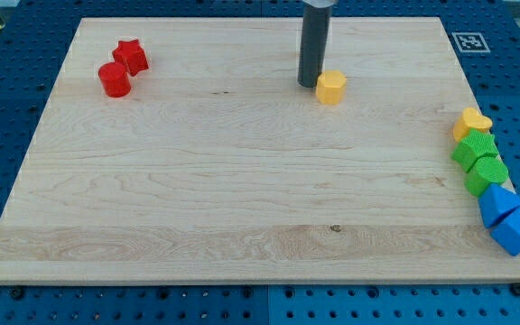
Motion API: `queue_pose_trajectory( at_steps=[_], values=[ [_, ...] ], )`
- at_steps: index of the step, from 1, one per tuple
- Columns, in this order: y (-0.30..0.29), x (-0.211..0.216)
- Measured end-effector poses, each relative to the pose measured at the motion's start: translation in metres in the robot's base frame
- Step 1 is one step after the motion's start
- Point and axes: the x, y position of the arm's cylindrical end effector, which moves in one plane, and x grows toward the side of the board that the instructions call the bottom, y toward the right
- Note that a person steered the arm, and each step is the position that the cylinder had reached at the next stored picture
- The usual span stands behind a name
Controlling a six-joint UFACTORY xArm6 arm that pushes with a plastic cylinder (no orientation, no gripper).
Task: Push the hexagon to the center side
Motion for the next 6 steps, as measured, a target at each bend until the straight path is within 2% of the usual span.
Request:
queue_pose_trajectory(
  at_steps=[2,4,6],
  values=[
    [0.004,0.041],
    [0.043,0.027],
    [0.044,0.024]
  ],
)
